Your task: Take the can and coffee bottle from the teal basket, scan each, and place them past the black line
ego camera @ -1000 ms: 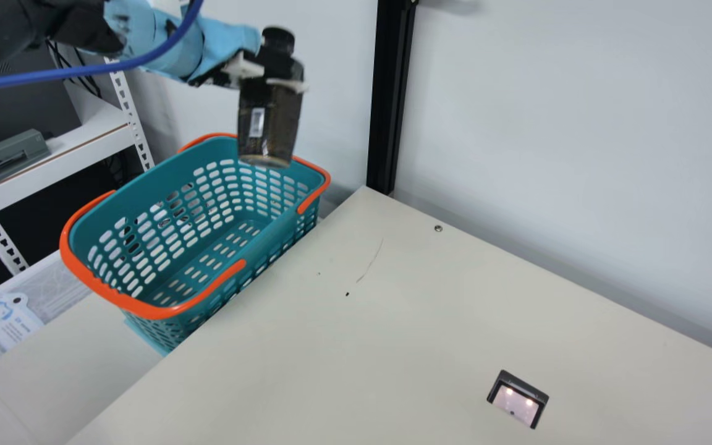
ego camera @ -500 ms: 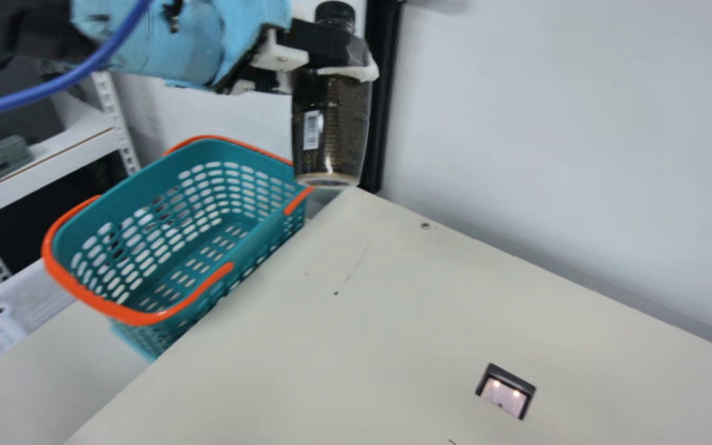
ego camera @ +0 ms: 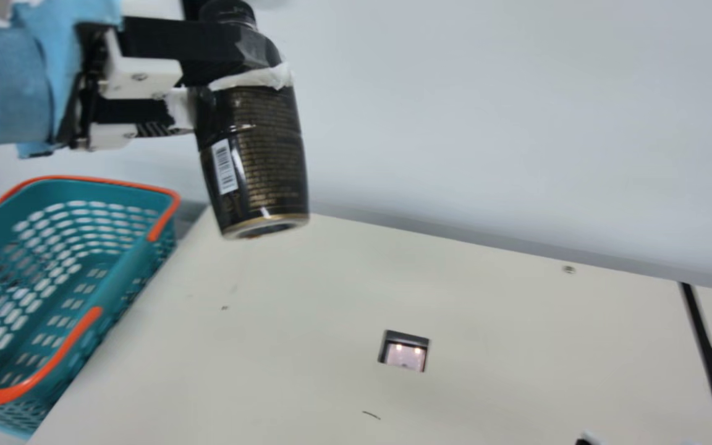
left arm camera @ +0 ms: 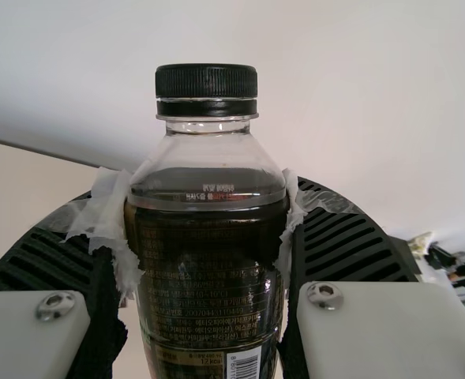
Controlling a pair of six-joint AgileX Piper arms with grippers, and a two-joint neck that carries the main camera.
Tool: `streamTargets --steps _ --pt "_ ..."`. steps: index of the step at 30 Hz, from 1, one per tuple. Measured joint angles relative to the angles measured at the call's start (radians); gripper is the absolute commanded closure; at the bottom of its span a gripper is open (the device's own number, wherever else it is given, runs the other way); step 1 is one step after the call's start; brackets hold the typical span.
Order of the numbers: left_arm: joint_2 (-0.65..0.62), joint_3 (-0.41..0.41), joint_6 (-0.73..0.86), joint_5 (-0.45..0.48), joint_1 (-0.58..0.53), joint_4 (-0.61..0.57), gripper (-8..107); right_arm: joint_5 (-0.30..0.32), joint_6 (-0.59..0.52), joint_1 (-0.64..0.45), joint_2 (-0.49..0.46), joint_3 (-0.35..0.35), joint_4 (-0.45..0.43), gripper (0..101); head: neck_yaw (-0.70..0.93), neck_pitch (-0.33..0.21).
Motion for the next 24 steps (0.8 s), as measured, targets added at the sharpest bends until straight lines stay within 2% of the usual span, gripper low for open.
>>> streamTargets --steps 7,24 --pt "-0.015 -0.008 -0.135 -0.057 -0.164 0.056 89 0.0 0.0 0.0 0.0 0.0 0.0 0 -0.154 0.0" --pt "0.027 -0.05 -0.476 -0.246 -0.536 0.262 89 0.0 0.0 0.0 0.0 0.0 0.0 0 -0.154 0.0"
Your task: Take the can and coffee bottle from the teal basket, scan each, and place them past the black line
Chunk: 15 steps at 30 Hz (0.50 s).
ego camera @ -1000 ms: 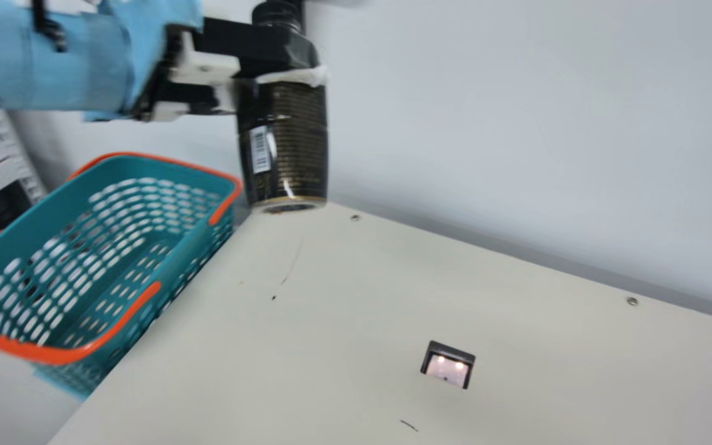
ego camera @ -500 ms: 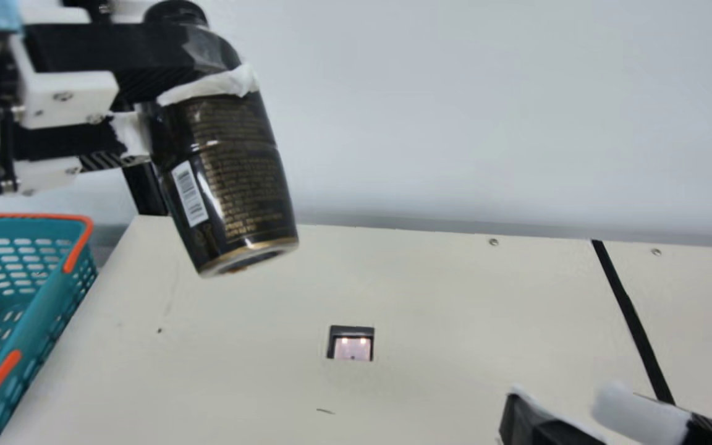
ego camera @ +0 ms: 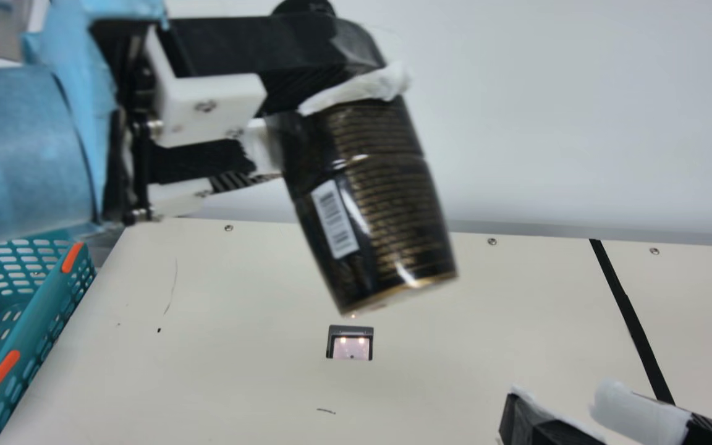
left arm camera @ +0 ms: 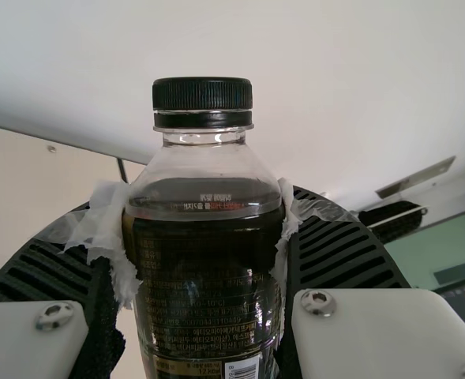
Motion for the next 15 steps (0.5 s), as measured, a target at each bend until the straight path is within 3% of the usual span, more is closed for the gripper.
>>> streamTargets --steps 7,15 --pt "0.008 -0.019 -0.133 -0.023 -0.098 0.061 89 0.0 0.0 0.0 0.0 0.0 0.0 0 0.005 0.005" --pt "0.008 -0.028 -0.25 -0.032 -0.138 0.082 89 0.0 0.0 0.0 0.0 0.0 0.0 0 0.0 0.0"
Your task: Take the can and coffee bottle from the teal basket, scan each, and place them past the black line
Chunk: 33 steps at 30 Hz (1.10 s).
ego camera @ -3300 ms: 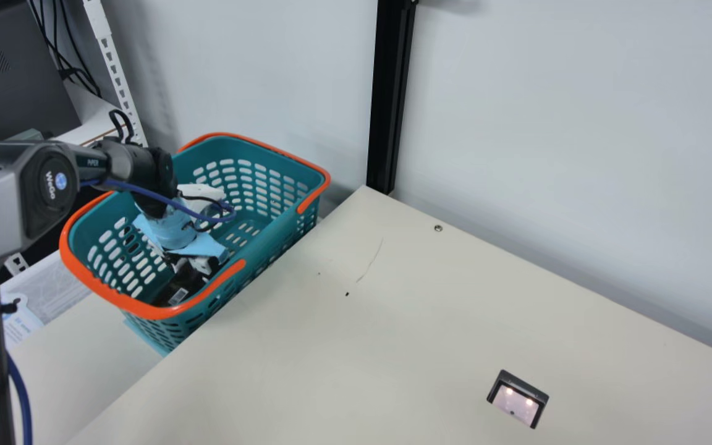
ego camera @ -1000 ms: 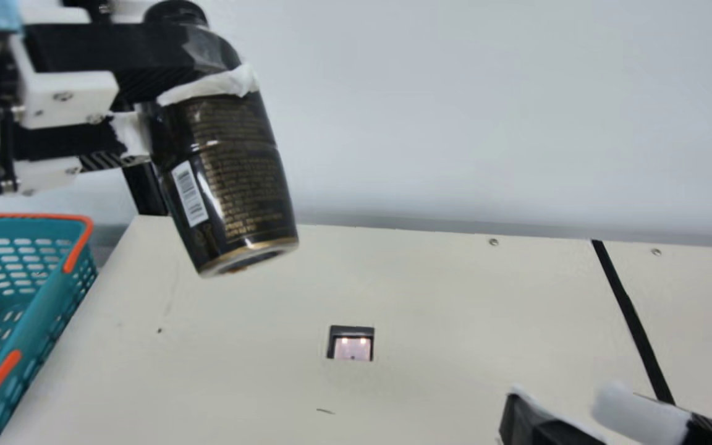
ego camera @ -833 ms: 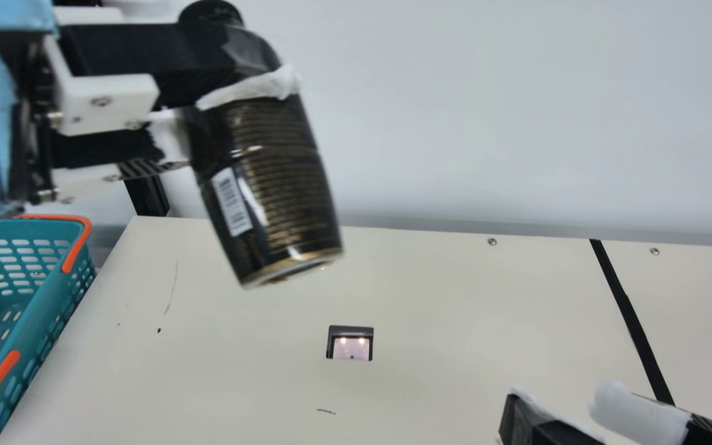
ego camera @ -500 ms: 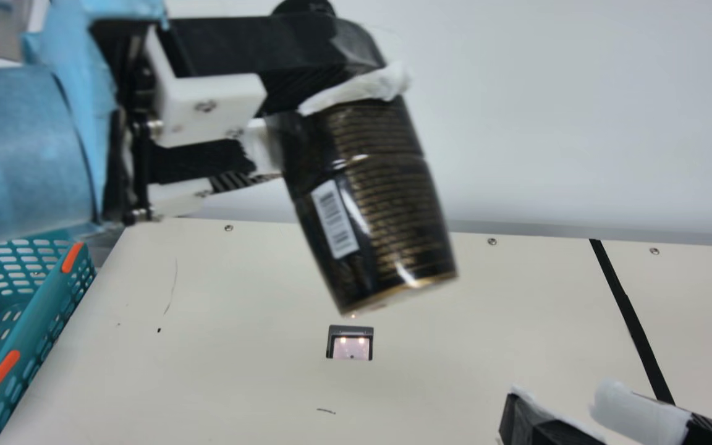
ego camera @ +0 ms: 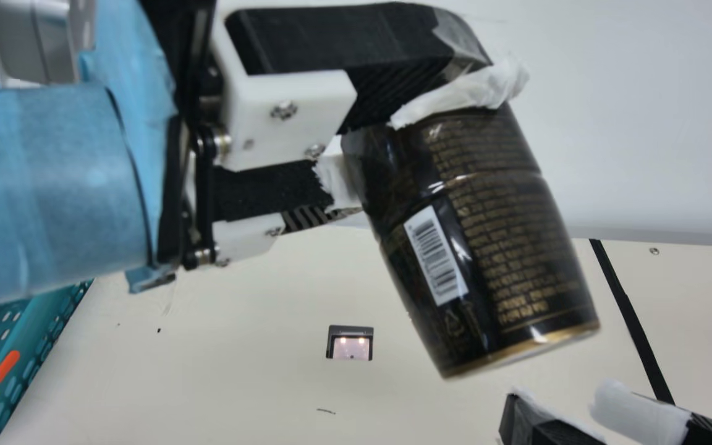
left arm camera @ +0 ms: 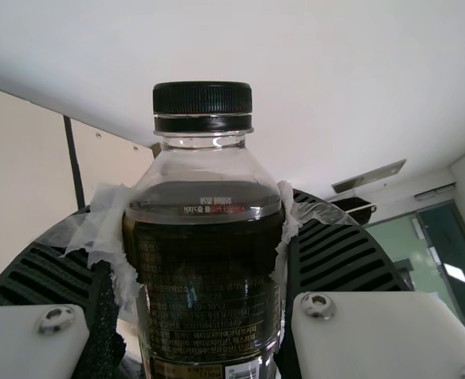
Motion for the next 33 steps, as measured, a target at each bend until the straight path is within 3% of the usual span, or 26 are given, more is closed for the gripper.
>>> streamTargets --steps 20,33 --pt "-0.004 0.006 -0.02 0.006 0.021 -0.034 89 0.0 0.0 0.0 0.0 0.0 0.0 0 0.0 0.0" --pt "0.012 0.119 0.111 0.023 0.249 -0.143 89 0.0 0.0 0.0 0.0 0.0 0.0 0 0.0 0.0"
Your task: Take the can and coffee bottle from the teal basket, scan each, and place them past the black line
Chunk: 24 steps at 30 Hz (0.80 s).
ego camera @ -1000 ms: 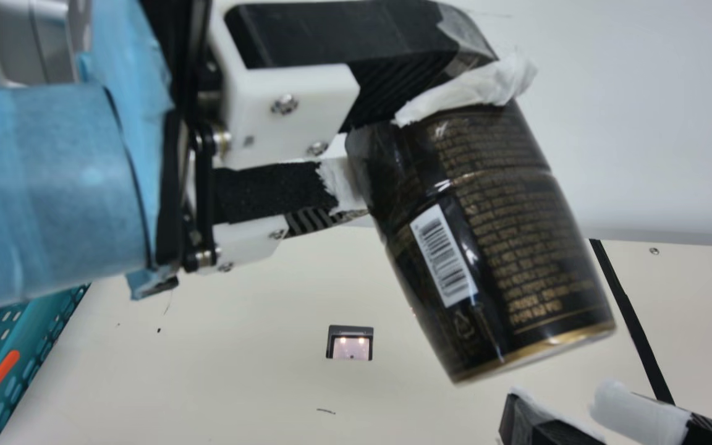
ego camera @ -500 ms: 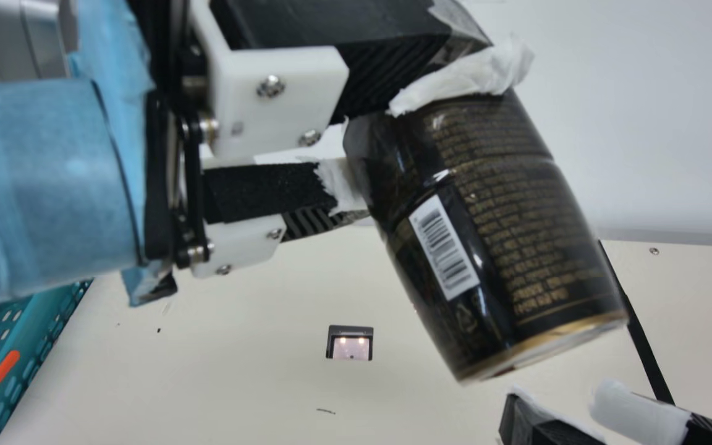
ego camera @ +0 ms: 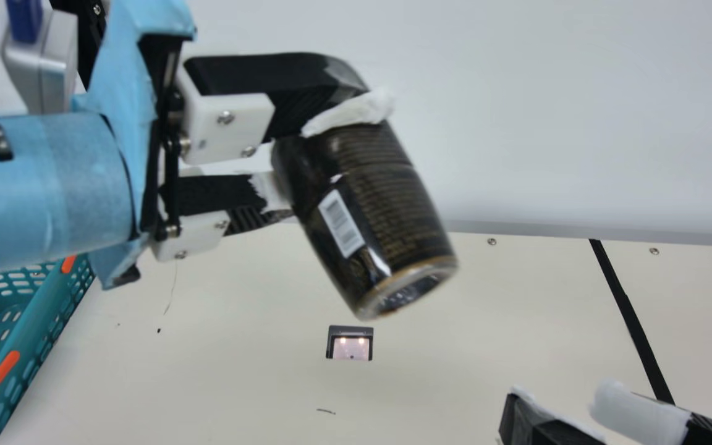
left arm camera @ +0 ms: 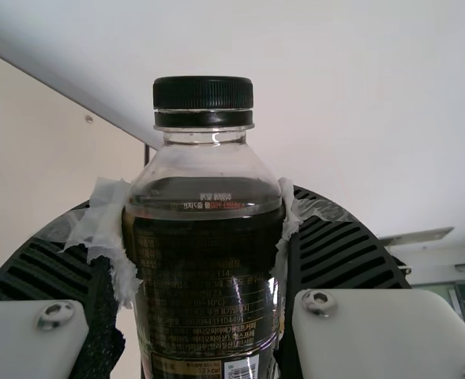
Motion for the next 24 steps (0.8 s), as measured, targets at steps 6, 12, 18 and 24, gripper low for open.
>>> streamTargets --steps 6,12,18,24 --pt "0.007 0.062 0.108 0.015 0.118 -0.094 89 0.0 0.0 0.0 0.0 0.0 0.0 0 0.005 0.0" --pt "0.012 0.14 0.249 0.045 0.219 -0.225 89 0.0 0.0 0.0 0.0 0.0 0.0 0 0.0 0.0" --pt "0.015 0.242 0.426 0.096 0.307 -0.396 89 0.0 0.0 0.0 0.0 0.0 0.0 0 0.0 0.0" --pt "0.028 0.347 0.61 0.171 0.405 -0.613 89 -0.001 0.003 0.005 0.0 -0.002 -0.001 0 0.0 0.005"
